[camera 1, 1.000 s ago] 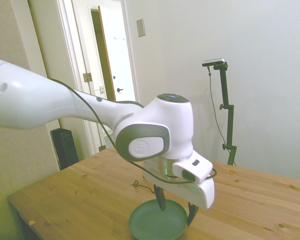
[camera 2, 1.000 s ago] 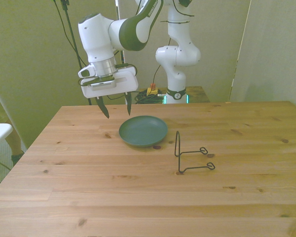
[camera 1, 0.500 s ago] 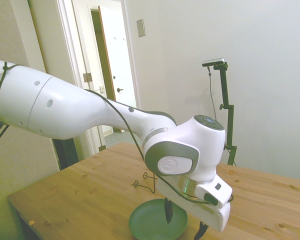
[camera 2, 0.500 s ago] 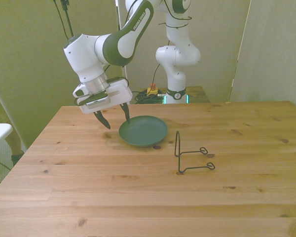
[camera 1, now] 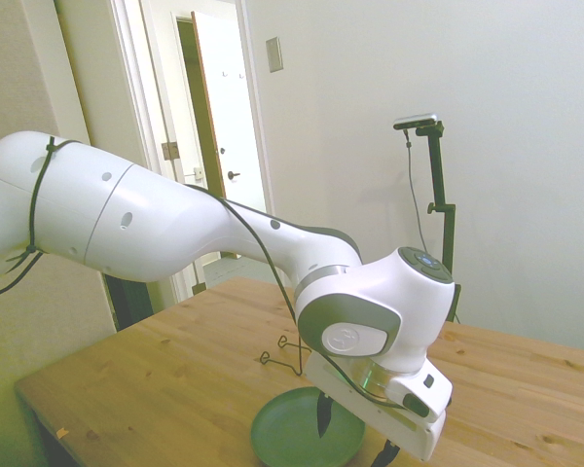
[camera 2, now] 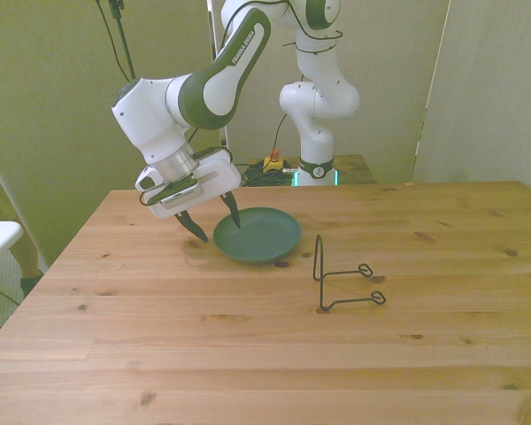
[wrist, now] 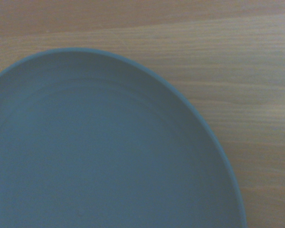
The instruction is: Load the plate
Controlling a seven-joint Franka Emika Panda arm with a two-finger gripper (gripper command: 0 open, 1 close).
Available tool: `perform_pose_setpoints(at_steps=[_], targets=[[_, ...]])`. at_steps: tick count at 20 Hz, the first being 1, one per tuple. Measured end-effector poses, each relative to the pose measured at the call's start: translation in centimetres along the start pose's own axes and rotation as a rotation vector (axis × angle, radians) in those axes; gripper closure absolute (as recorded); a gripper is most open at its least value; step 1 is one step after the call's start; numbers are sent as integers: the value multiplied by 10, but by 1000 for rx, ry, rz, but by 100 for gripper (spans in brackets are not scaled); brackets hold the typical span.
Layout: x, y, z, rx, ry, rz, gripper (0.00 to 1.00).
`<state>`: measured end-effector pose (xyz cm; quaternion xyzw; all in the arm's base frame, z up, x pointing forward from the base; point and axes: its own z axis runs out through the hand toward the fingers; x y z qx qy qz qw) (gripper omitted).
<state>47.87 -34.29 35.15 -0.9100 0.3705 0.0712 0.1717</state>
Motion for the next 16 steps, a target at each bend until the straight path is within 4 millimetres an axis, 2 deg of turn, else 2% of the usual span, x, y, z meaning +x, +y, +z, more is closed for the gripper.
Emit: perform_pose_setpoints(at_steps=[16], targets=[[-4,-16,18,-1,21,-27,100]])
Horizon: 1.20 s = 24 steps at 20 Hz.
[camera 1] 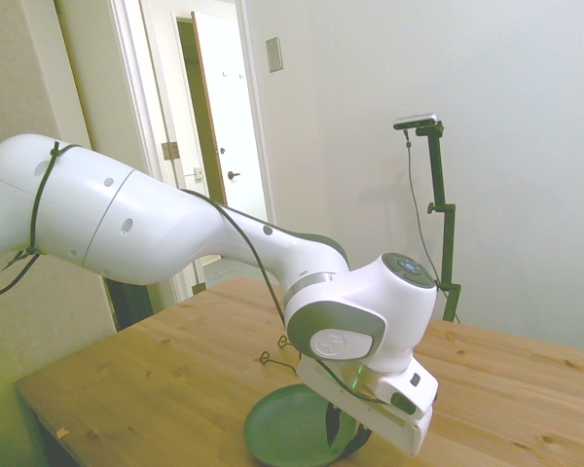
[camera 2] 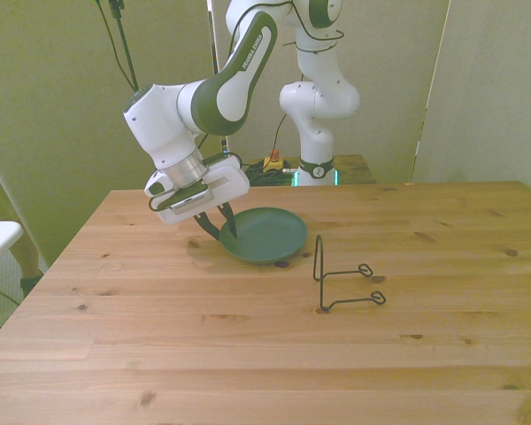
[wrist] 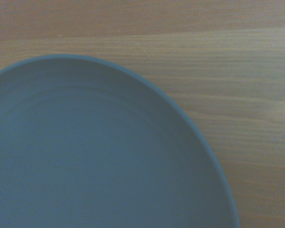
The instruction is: Load the plate
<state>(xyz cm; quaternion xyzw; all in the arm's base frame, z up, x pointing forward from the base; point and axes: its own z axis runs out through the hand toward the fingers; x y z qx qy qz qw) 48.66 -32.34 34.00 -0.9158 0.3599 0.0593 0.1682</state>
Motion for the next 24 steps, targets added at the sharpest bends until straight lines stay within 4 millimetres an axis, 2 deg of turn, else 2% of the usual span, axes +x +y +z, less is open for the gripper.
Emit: perform_pose_setpoints(at_steps=[6,9,11,18,21,24], targets=[[-3,-7,4,14,-3,-1,100],[-10,-13,1,16,26,6,100],[-17,-21,-9,9,62,27,100],[-57,-58,-79,-30,203,46,100],[-83,-87,-111,-57,272,34,100],[-111,-124,-144,-86,372,33,100]])
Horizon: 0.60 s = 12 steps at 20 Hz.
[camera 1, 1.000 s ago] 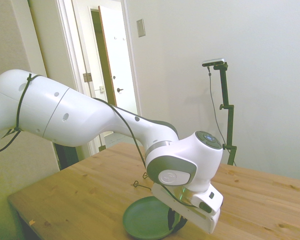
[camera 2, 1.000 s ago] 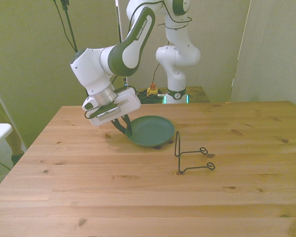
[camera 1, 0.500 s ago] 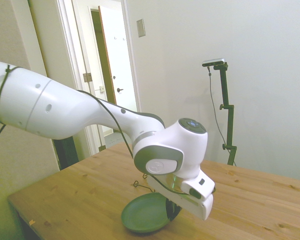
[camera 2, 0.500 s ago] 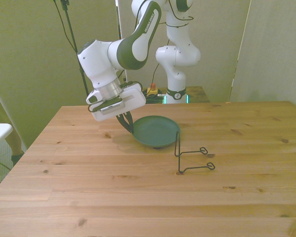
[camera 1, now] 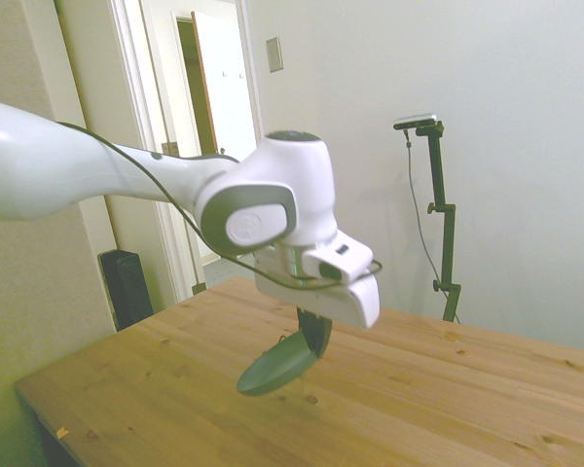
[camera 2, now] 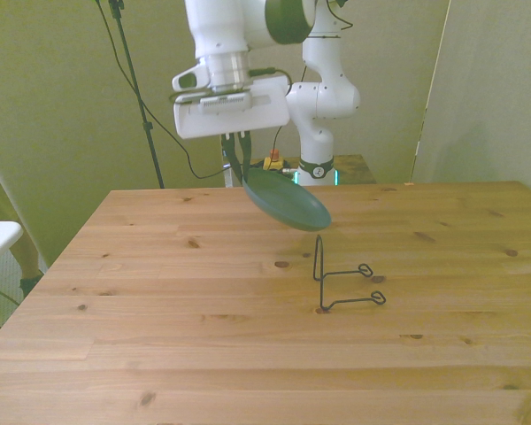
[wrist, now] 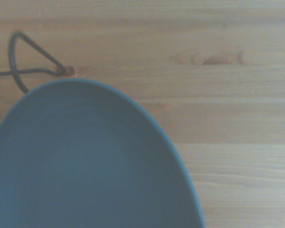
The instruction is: Load the plate
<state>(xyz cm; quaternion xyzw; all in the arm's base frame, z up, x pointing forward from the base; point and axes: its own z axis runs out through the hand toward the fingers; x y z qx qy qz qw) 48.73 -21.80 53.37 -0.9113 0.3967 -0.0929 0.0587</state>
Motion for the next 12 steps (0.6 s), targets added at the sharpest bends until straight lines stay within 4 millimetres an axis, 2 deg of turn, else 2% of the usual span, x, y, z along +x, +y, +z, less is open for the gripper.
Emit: perform_pose_setpoints(at_steps=[4,7,9,12], targets=[[-19,-50,-50,-38,129,-8,100],[-37,-89,-77,-93,242,-17,100],[-51,-115,-86,-135,317,-27,100],[-76,-150,-85,-203,428,-44,100]])
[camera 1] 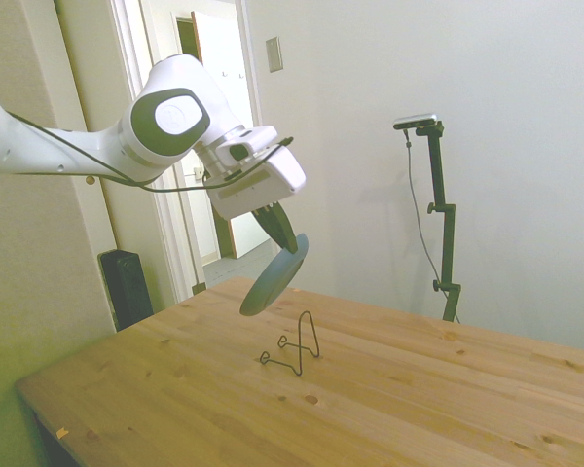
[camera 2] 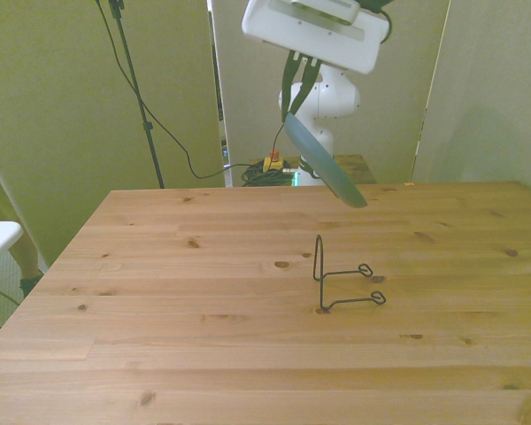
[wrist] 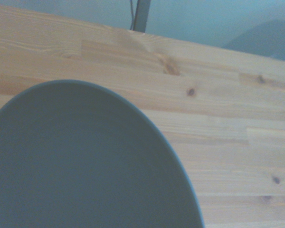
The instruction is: Load the plate
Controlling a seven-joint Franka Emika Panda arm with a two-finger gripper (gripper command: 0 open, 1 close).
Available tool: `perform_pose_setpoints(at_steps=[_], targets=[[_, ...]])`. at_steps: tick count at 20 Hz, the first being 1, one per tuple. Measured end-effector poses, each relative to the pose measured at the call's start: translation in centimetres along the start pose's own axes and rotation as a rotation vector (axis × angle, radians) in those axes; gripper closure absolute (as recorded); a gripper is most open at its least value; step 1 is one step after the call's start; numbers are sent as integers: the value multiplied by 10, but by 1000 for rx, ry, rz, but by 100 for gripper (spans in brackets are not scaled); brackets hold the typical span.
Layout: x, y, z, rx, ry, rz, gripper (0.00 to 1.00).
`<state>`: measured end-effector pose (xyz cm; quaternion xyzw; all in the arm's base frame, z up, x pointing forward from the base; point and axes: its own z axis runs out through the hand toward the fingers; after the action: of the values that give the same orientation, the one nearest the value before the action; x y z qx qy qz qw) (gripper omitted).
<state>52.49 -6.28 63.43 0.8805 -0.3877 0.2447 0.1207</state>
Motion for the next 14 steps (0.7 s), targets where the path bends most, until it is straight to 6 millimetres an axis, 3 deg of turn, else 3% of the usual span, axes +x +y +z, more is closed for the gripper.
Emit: perform_pose_setpoints(at_steps=[4,14], targets=[[-31,-36,1,-74,120,-22,100],[-87,-101,51,-178,313,-84,100]])
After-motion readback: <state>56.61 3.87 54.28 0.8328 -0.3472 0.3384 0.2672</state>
